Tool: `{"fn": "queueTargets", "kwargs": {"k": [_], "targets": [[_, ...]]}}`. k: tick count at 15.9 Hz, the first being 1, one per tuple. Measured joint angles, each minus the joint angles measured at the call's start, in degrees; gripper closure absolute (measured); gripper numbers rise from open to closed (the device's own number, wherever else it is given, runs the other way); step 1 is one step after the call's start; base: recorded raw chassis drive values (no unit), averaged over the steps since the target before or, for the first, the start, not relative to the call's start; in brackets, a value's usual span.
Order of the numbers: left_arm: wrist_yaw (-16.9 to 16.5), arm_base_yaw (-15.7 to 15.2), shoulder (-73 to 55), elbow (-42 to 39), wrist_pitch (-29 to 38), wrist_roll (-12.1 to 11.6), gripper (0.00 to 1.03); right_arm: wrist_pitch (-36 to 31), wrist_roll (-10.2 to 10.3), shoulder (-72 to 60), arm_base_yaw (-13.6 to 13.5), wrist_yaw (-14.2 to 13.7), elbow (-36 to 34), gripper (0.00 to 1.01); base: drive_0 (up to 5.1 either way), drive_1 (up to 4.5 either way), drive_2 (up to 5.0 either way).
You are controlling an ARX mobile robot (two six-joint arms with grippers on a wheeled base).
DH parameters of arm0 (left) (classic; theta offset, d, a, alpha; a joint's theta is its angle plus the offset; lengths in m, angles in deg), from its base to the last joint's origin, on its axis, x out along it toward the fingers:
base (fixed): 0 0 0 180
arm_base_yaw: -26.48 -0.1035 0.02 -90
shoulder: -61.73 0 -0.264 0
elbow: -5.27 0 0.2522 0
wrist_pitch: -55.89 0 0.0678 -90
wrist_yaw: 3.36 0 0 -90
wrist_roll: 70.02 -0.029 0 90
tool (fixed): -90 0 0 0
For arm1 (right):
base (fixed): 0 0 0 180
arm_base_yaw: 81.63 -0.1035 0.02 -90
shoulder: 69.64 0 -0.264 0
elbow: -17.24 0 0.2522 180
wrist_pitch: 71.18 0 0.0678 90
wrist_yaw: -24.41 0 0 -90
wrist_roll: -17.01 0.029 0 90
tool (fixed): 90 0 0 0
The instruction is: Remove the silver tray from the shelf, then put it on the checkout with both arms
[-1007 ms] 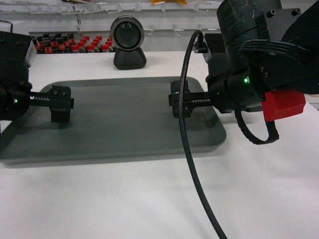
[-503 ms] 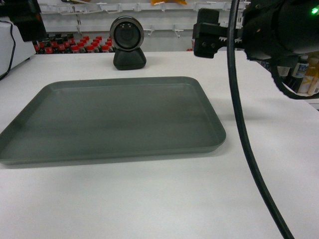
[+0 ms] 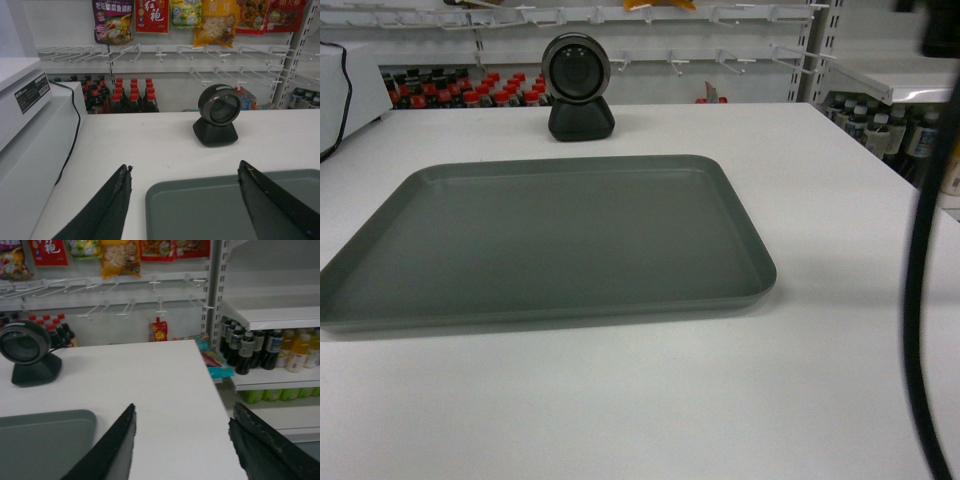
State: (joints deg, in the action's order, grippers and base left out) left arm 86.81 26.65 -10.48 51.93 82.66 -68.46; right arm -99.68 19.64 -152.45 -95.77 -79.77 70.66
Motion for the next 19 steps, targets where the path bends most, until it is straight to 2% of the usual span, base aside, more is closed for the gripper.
{"fn": "queueTargets", "kwargs": {"k": [2,4,10,11,12,13,17,18,19], "targets": [[0.0,-0.1,4.4,-8.9,2.4,-0.5,0.69,-4.2,-1.5,9.7,3.7,2.7,-10.5,0.72,0.0,0.00,0.0],[-0.1,-0.1,10.2,-14.9,3.8,-0.5,0.99,-4.7,-2.6,14.0,5.5,5.7,-19.2,1.00,0.0,0.00,0.0],[-0.1,-0.2,21.0,-24.1,1.5,-0.7,1.01,-3.4,-2.5,26.1,9.1,9.3,-29.5,0.99,0.0,0.00,0.0],[-0.1,-0.2,23.9,-25.8,0.0,-0.7,1.01,-2.2,-2.5,29.4,10.3,10.4,-31.3,0.99,0.0,0.00,0.0],[-0.1,-0.2,26.2,-26.8,-1.3,-0.7,1.01,-0.9,-2.5,32.1,13.6,13.7,-32.5,0.99,0.0,0.00,0.0],[-0.1,-0.2,28.2,-27.6,-2.2,-0.7,1.01,0.2,-2.5,34.0,14.6,13.6,-33.3,0.99,0.0,0.00,0.0],[-0.1,-0.2,36.0,-30.4,-6.8,-0.7,1.01,5.5,-2.5,42.6,14.1,14.1,-36.4,0.99,0.0,0.00,0.0],[-0.1,-0.2,36.5,-32.0,-5.4,-0.7,1.01,2.8,-2.5,42.6,14.1,14.1,-38.1,0.99,0.0,0.00,0.0],[-0.1,-0.2,38.3,-32.4,-8.5,-0.7,1.01,6.4,-2.5,44.5,14.1,14.1,-38.9,0.99,0.0,0.00,0.0]]}}
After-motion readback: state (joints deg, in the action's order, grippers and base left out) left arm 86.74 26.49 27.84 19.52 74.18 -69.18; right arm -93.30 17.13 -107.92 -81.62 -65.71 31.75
